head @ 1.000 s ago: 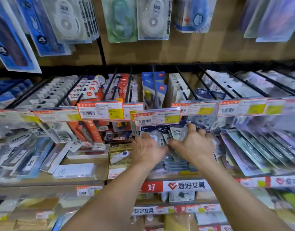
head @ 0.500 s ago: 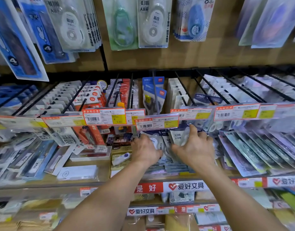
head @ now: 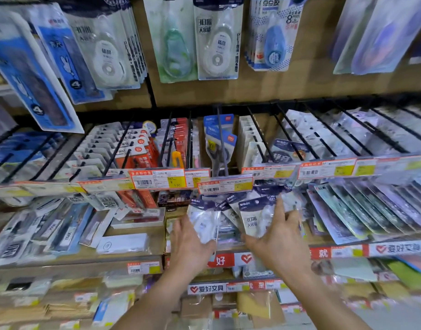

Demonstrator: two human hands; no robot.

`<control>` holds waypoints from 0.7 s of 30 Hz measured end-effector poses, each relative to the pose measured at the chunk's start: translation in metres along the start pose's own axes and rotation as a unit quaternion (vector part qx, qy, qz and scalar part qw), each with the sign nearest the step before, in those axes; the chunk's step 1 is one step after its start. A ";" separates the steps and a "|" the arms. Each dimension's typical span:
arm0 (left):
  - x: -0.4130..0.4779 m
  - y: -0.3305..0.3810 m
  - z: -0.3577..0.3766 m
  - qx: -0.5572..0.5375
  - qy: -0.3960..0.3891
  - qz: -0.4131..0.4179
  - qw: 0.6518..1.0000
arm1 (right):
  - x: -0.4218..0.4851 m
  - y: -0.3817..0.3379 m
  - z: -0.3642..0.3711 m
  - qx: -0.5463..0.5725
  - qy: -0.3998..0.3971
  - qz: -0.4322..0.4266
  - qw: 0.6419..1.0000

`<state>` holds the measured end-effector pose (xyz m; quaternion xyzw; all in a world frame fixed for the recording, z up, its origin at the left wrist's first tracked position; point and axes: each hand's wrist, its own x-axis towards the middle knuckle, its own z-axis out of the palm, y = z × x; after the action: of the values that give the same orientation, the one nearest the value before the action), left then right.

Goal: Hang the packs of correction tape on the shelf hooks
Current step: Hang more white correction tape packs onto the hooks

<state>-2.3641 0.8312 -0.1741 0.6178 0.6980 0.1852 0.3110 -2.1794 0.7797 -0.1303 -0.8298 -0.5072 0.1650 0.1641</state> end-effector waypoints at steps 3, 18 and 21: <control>0.000 0.001 -0.003 -0.008 -0.025 -0.005 1.000 | 0.001 0.000 0.002 0.017 -0.023 0.027 0.999; -0.014 -0.011 -0.020 0.008 -0.006 0.033 0.999 | -0.005 -0.010 0.000 0.057 0.005 0.072 0.996; -0.040 -0.026 -0.027 -0.014 -0.006 0.013 1.000 | -0.023 -0.021 0.004 0.103 0.019 0.069 0.992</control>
<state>-2.3995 0.7913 -0.1624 0.6232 0.6856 0.1956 0.3215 -2.2071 0.7687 -0.1223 -0.8447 -0.4255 0.2117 0.2459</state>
